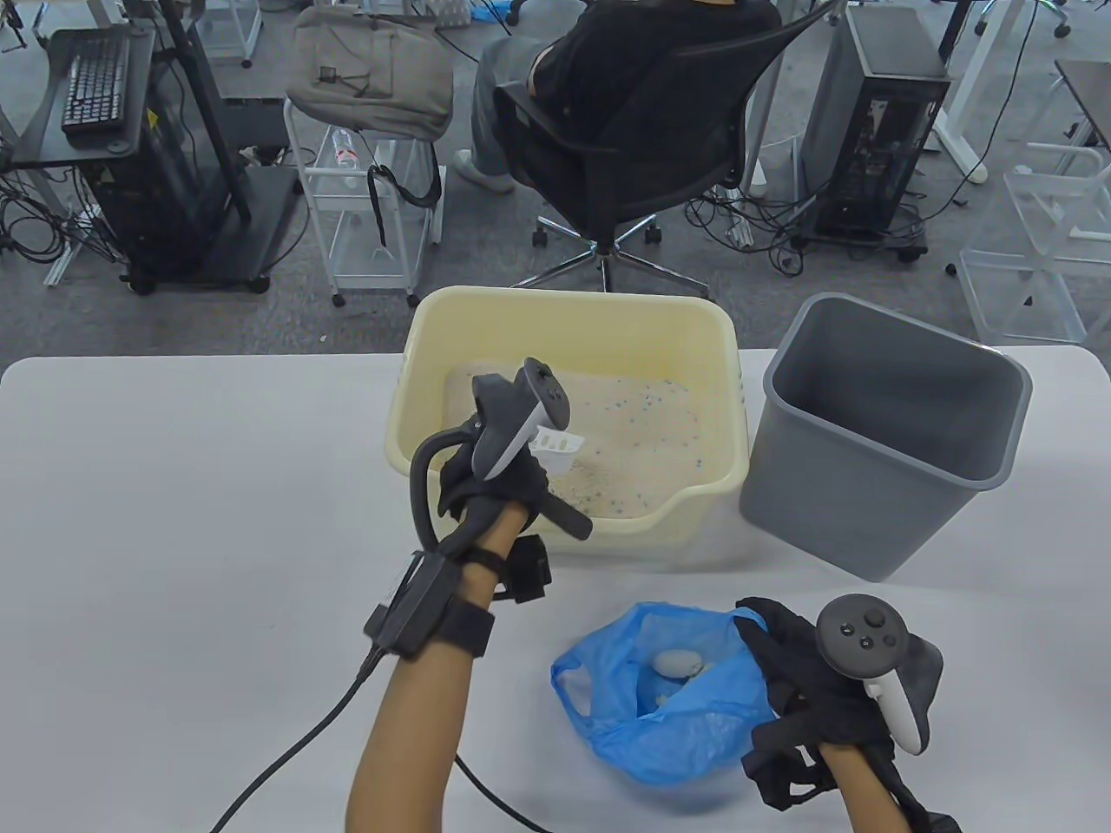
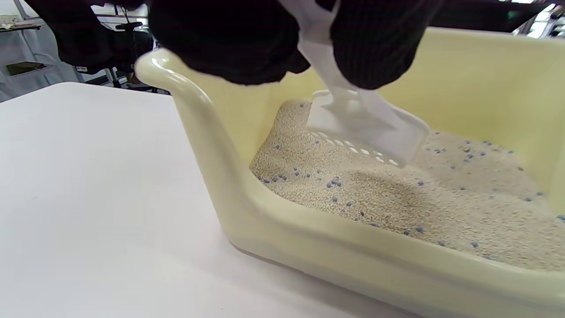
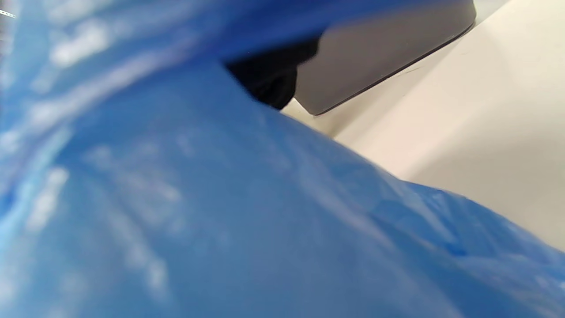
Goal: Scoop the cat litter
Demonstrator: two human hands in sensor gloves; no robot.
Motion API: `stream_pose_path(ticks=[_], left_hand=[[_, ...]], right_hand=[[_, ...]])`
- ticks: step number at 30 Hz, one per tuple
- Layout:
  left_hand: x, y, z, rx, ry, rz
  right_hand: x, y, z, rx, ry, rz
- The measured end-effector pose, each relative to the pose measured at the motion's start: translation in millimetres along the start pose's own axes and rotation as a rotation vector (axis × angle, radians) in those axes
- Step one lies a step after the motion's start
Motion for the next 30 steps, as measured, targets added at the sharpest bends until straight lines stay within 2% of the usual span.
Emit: stream_pose_path(ticks=[2, 4, 8, 11, 13, 17, 18, 21, 24, 27, 30], left_hand=[[-27, -7, 10, -0.027, 0.015, -0.050], [-54, -11, 27, -0.082, 0.083, -0.089], [-87, -9, 48, -0.047, 0.000, -0.122], [-92, -10, 66, -0.021, -0.037, -0.092], [-88, -11, 70, -0.009, 0.022, -0.079], [-72, -4, 64, -0.009, 0.269, -0.101], [-69, -2, 60, -0.006, 0.283, -0.108], [-76, 2, 57, 0.008, 0.165, -0.100], [-84, -2, 74, 0.055, 0.043, -0.092], [-74, -14, 77, -0.019, -0.063, -0.051], [-56, -13, 66, -0.024, -0.088, 0.011]], right_hand=[[0, 1, 1, 0.002, 0.004, -0.003], [-1, 2, 1, -0.003, 0.002, -0.008], [-2, 1, -3, -0.002, -0.017, -0.013], [-2, 0, -6, 0.009, -0.029, -0.015], [-3, 1, -7, 0.009, -0.032, -0.015], [-3, 3, -5, -0.009, -0.028, -0.018], [-2, 2, -5, -0.010, -0.026, -0.016], [-2, -1, -7, 0.006, -0.029, -0.010], [-1, -3, -9, 0.021, -0.037, -0.006], [-2, -1, -8, 0.011, -0.032, -0.006], [-2, 1, -5, -0.006, -0.027, -0.007]])
Point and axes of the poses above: the tracker on the back of each hand, its own y axis roughly to the little-finger side, its own x axis roughly from the fingertips to the wrist, z = x × y, the point moved 4 cm from there along -x, roughly from the wrist to the fingertips, and after that the axes turned 13 degrees about x, right-handed, at the moved point
